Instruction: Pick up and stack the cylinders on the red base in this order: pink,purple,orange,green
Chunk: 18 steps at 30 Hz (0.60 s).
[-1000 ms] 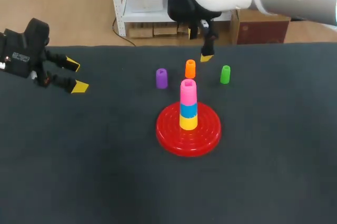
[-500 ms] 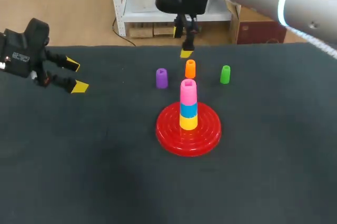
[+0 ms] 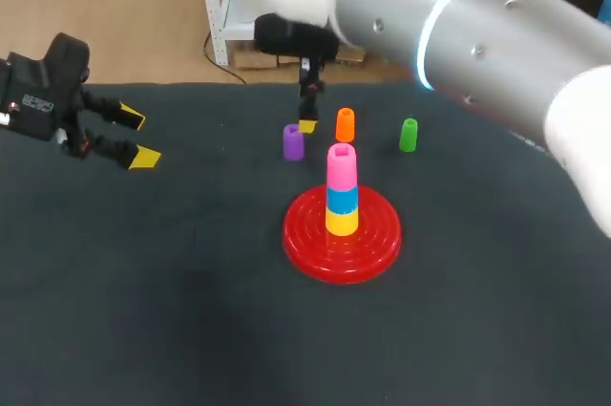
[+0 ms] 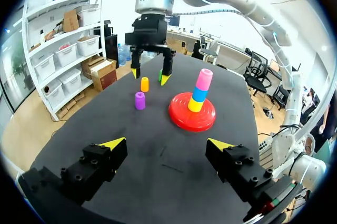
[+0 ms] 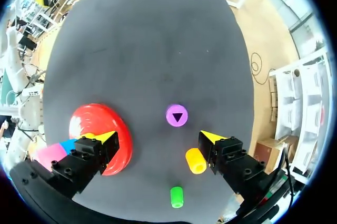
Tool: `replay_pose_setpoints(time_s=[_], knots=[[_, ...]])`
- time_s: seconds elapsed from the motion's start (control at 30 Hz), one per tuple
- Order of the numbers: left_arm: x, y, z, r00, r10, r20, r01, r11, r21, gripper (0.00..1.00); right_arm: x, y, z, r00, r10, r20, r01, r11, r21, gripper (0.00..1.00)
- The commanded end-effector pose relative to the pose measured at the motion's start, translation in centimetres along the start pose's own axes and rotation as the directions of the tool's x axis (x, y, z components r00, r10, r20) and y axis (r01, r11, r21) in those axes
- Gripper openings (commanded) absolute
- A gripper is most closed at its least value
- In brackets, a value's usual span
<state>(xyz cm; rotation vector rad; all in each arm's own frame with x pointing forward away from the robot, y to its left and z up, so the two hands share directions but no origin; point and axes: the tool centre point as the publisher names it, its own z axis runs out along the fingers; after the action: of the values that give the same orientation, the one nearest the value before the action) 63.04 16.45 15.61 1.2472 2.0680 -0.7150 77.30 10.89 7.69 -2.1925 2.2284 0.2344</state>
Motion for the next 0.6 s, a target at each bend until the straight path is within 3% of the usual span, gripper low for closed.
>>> replay_pose_setpoints(time_s=[0.03,0.6], knots=[[0.1,0.0,0.0,1.000,0.003,0.003,-0.003,1.000,0.000,1.00,-1.0,-1.6,1.0,0.999,0.010,-0.035,-0.014,0.994,-0.108,1.00],[0.1,0.0,0.0,1.000,0.003,0.003,-0.003,1.000,0.000,1.00,-2.0,-3.6,4.0,0.994,-0.021,-0.106,0.008,0.992,-0.125,1.00]])
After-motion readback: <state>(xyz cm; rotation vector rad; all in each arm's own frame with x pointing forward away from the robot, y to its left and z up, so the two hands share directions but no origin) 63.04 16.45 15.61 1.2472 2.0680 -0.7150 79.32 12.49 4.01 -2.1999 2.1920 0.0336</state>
